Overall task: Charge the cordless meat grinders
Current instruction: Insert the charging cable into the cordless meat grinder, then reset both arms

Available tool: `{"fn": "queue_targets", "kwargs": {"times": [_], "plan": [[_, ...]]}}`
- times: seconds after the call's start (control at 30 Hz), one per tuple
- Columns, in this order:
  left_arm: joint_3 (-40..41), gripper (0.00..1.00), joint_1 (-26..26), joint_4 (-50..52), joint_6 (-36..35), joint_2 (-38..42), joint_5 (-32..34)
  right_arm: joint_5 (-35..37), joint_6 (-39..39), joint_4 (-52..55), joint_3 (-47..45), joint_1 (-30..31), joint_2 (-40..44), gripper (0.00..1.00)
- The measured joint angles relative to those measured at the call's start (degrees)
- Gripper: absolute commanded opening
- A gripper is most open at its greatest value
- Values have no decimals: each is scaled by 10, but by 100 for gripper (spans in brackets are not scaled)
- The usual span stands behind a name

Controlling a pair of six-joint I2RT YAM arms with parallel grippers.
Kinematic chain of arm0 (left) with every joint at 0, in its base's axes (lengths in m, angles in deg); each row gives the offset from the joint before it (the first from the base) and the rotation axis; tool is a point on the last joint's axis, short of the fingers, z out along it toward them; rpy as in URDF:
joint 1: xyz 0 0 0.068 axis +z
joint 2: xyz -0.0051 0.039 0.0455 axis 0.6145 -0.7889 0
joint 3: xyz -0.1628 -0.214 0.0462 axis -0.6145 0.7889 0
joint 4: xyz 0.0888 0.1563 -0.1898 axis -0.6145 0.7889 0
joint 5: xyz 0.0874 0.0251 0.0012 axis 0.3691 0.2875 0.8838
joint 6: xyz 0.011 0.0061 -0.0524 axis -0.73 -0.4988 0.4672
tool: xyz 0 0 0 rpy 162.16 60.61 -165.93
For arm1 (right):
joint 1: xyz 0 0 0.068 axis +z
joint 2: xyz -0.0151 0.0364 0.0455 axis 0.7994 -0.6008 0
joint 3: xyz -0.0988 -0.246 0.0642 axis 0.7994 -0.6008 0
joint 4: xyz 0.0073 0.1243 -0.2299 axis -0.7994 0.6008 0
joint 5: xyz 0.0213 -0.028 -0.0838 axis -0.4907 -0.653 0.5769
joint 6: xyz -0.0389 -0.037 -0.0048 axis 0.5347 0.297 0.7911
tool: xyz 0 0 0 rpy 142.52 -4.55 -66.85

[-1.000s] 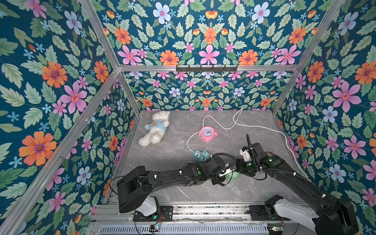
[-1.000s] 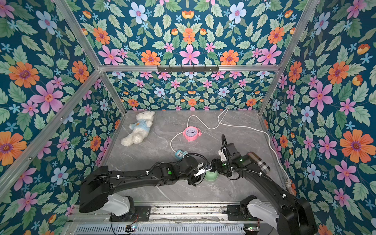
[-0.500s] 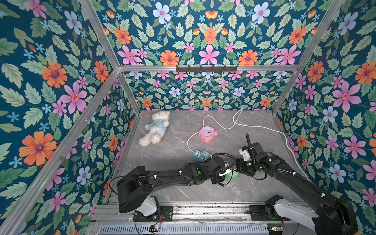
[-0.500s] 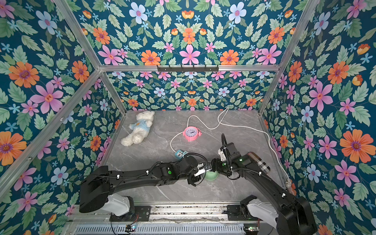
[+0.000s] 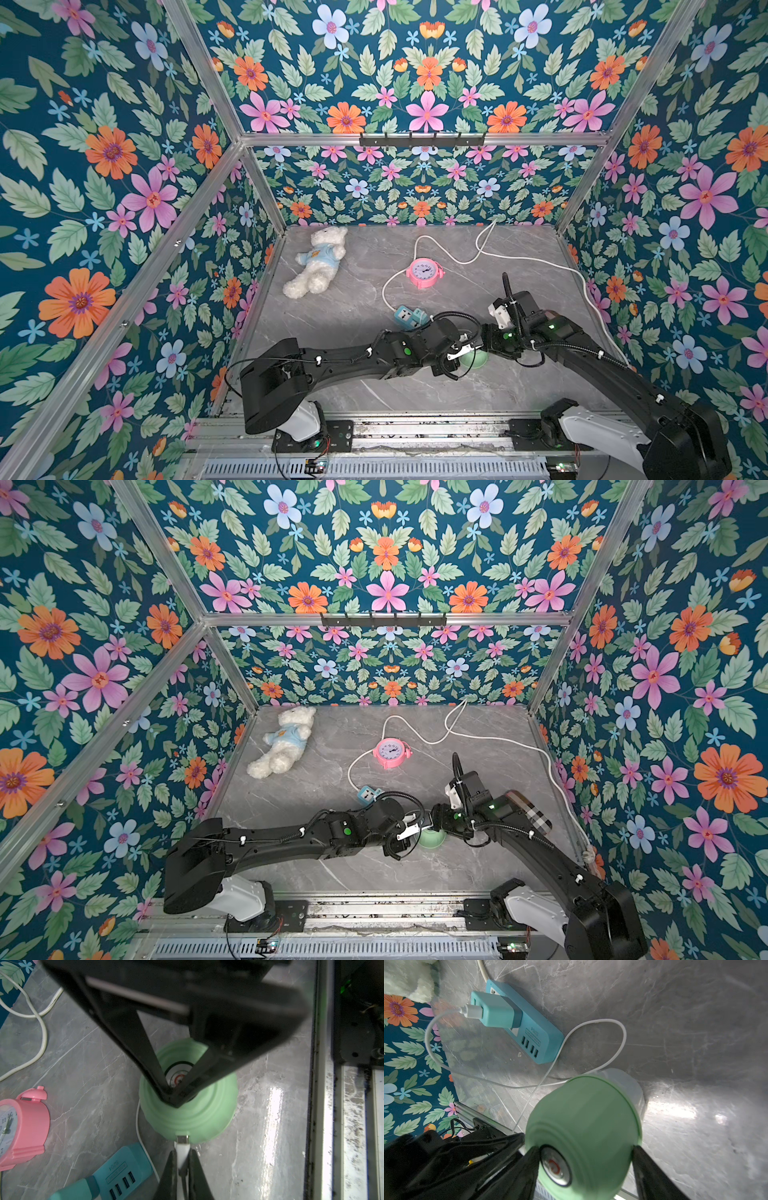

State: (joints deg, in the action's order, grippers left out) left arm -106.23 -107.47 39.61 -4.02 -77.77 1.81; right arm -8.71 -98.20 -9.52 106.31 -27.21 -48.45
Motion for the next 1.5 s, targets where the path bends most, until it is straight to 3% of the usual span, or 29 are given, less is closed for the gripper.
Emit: {"fn": "queue_targets", "kwargs": {"times": [0.23, 0.57, 0.8, 0.97, 1.07, 1.17, 1.2, 1.3, 1.37, 1.5], "plan": [[0, 0, 0, 0, 1, 2, 1, 1, 0, 1, 0, 1, 3, 70], [13, 27, -1, -36, 1, 23, -16, 0, 0, 38, 12, 3, 15, 73], [29, 37, -1, -43, 1, 35, -18, 0, 0, 47, 21, 2, 17, 74], [58, 46, -1, -70, 1, 92, -13, 7, 4, 64, 52, -7, 35, 75], [105, 56, 7, -143, 17, 145, 31, 24, 11, 68, 75, -33, 61, 76], [179, 66, 64, -235, 72, 204, 110, 71, 27, 68, 77, -96, 96, 78], [198, 68, 96, -254, 100, 219, 136, 90, 29, 65, 75, -116, 106, 78], [236, 87, 212, -283, 203, 245, 230, 151, 60, 29, 50, -182, 130, 78], [252, 87, 284, -291, 252, 246, 290, 197, 86, -21, 14, -215, 133, 77], [288, 89, 395, -330, 251, 222, 334, 272, 146, -181, -101, -237, 114, 77]]}}
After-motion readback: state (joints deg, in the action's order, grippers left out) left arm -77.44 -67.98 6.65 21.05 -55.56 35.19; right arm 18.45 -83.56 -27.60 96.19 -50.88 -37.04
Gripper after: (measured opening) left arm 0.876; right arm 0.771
